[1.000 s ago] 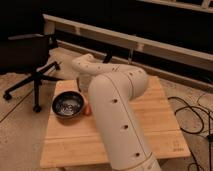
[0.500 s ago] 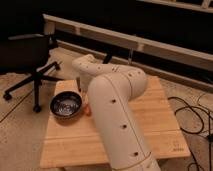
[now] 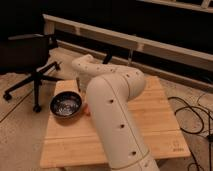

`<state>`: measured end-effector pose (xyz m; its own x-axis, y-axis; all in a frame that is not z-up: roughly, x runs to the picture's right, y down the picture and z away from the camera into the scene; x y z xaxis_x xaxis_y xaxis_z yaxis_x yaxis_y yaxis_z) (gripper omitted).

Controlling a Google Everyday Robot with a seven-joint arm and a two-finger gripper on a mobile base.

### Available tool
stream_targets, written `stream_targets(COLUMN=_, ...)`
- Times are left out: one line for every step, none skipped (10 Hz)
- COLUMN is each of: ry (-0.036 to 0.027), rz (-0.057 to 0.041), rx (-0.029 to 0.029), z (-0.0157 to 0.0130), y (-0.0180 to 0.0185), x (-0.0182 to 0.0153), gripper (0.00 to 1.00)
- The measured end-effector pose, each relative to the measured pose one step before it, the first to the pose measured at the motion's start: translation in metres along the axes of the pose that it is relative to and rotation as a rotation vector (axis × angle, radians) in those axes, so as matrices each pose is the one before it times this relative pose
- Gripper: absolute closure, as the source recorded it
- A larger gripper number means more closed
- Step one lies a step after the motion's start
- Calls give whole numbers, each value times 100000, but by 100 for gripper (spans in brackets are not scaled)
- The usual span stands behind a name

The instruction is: Place the pepper in the ceramic cup

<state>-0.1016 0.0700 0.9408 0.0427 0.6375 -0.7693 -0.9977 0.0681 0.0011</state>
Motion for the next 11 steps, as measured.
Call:
stream_targets(ry=640, rz=-721, rx=-107, z=298, y=187, x=-115, gripper=45)
stream_targets(ry=757, rz=-426, rx=-30, z=344, y=147, x=-47, gripper=45)
stream_targets(ry=1046, rz=-203, rx=-517, z=347, y=256, x=-17, gripper=45)
stream_targets(ry=1168, rz=200, rx=-521, z=366, y=5, x=31, gripper=45)
stream_targets(ry=1364, rz=140, rx=-616, z=415, y=-52, x=30, gripper=47)
stream_targets(ry=1311, rz=-214, rx=-361, z=429, y=-138, x=17, gripper=55)
stream_targets(ry=953, rz=-243, rx=-762, z=159, y=-45, x=-19, gripper=66)
stream_targets(ry=113, rz=2, rx=-253, z=6, y=-211, x=-120, gripper=75)
stream_targets(ry=-644, rz=201, rx=-519, z=-167, y=-285, x=-279, gripper=87)
stream_targets(ry=-1790, rz=382, rx=-238, z=-422, y=-317, x=-422, gripper=95)
stream_targets(ry=-3351, rz=74, rx=-1345, z=-1203, y=-40, x=-536, gripper=100)
